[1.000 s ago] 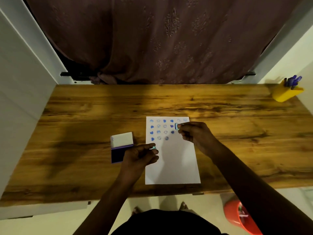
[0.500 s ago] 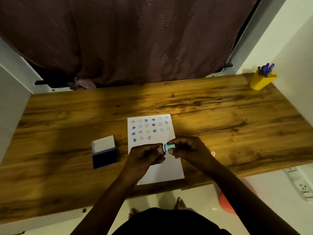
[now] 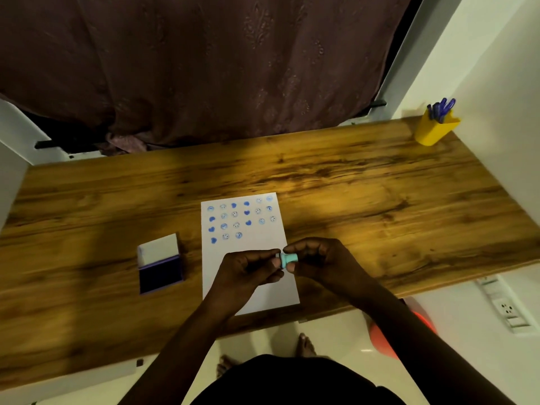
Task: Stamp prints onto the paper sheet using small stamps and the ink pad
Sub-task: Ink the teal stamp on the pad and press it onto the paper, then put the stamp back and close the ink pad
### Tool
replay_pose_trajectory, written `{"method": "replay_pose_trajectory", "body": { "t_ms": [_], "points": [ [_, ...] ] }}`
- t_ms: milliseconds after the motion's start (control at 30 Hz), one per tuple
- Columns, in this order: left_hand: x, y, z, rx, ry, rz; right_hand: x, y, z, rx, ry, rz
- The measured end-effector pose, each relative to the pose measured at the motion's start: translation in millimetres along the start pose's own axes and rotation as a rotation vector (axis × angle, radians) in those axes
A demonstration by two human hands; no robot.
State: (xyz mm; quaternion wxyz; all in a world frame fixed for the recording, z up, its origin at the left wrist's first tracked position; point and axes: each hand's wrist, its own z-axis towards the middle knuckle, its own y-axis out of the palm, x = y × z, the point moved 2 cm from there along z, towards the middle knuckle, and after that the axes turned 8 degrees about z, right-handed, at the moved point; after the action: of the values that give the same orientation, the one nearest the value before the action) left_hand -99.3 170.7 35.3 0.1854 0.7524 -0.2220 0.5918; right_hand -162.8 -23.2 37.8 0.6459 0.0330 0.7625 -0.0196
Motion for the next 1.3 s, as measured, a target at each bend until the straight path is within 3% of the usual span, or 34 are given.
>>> {"method": "replay_pose_trajectory", "body": {
  "t_ms": [267, 667, 767, 933, 1067, 1300],
  "points": [
    [-7.4, 11.5, 5.7, -0.028, -0.023, 0.025, -3.9, -10.7, -11.7, 0.005, -0.063, -0.068],
    [-22.4, 43.7, 7.5, -0.129, -0.028, 0.197, 18.7, -41.1, -44.1, 0.059, 0.113, -0.101],
    [-29.3, 48.4, 12.0, -0.103, -0.081, 0.274, 31.4, -56.2, -53.5, 0.165, 0.129, -0.214],
    [-34.2, 44.6, 19.4, -0.022, -0.147, 0.253, 52.1, -75.1, -67.4, 0.359, 0.147, -0.631],
    [-34.2, 42.5, 21.5, -0.013, -0.167, 0.289, 61.7, -79.0, -67.1, 0.378, 0.161, -0.796],
    [-34.6, 43.6, 23.1, -0.015, -0.172, 0.261, 72.0, -78.9, -60.4, 0.36, 0.17, -0.842]
  ]
}}
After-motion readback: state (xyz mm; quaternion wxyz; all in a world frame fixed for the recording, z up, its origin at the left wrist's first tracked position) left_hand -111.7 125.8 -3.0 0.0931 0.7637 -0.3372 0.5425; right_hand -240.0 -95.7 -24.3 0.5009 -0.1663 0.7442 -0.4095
